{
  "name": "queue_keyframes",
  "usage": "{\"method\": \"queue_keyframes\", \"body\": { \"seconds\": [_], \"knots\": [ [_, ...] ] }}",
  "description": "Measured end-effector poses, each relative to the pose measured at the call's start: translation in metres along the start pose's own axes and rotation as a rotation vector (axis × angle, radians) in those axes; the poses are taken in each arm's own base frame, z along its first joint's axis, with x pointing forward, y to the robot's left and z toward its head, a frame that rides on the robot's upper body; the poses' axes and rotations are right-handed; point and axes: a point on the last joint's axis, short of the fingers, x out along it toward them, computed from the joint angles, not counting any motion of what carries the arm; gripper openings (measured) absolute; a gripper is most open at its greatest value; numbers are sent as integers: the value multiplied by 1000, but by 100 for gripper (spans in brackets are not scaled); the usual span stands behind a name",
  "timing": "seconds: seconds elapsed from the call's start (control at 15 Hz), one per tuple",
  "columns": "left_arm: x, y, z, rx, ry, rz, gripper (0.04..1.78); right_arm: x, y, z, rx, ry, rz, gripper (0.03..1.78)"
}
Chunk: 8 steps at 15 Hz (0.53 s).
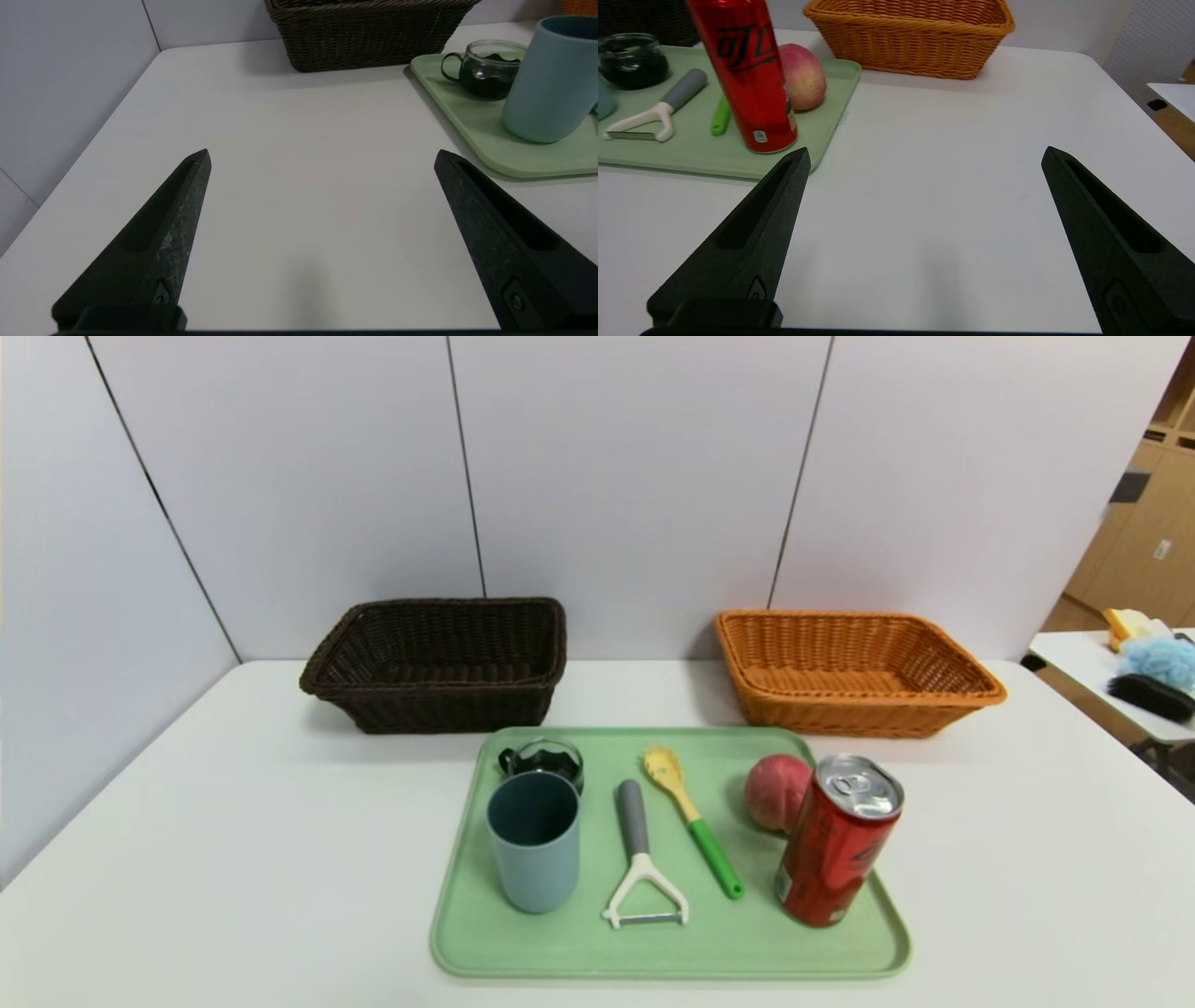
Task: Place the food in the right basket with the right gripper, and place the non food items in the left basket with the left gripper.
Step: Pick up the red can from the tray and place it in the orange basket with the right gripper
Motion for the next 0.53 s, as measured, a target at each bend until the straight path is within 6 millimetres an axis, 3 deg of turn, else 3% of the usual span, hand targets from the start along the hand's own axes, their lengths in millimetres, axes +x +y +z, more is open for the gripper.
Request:
{"method": "queue_keyframes", "body": {
  "seconds": [0.13,0.27,0.53],
  "knots": [
    [8,1,26,-10,-9,-18,169,6,-1,23,3,-3,56,171],
    [29,3,58,-26,-19,-24,169,22,-4,53,5,0,92,171],
    [98,10,121,-35,-80,-31,169,87,-10,110,1,-30,126,171]
  ]
}}
